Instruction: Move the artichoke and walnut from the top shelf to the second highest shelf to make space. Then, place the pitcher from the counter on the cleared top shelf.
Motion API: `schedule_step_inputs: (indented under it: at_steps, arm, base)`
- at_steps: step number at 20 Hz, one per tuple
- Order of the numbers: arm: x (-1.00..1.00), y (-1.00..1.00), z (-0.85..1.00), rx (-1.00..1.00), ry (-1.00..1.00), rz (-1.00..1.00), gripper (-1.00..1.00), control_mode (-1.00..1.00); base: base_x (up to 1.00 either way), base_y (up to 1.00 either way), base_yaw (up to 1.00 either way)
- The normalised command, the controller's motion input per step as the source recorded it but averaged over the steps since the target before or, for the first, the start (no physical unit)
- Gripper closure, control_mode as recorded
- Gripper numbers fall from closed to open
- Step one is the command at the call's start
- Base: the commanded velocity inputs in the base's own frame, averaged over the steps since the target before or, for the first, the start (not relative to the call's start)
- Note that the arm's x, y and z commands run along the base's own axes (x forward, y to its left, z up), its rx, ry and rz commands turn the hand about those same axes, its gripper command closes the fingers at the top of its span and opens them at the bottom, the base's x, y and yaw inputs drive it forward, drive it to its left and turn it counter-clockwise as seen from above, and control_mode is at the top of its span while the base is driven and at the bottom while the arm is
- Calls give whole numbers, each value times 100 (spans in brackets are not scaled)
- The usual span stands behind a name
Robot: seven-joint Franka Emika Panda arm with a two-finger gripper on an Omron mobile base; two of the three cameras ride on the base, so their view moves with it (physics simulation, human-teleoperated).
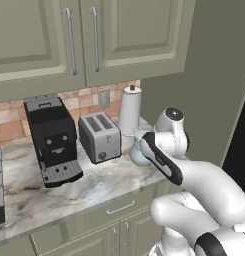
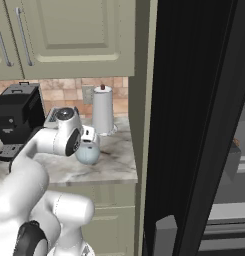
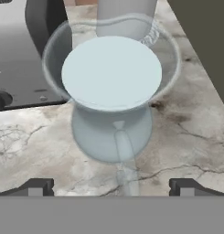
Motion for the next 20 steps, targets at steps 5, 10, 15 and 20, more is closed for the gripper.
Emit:
schedule_step_inputs:
  at_steps: [5, 10, 15, 20]
  arm:
    - [23, 0, -31, 0, 0, 0, -100, -100]
    - [10, -1, -31, 0, 0, 0, -100, -100]
    - [10, -5, -25, 0, 0, 0, -100, -100]
    - [16, -5, -20, 0, 0, 0, -100, -100]
  base:
    - [0, 0, 0]
    - [0, 0, 0]
    - [0, 0, 0]
    - [0, 0, 0]
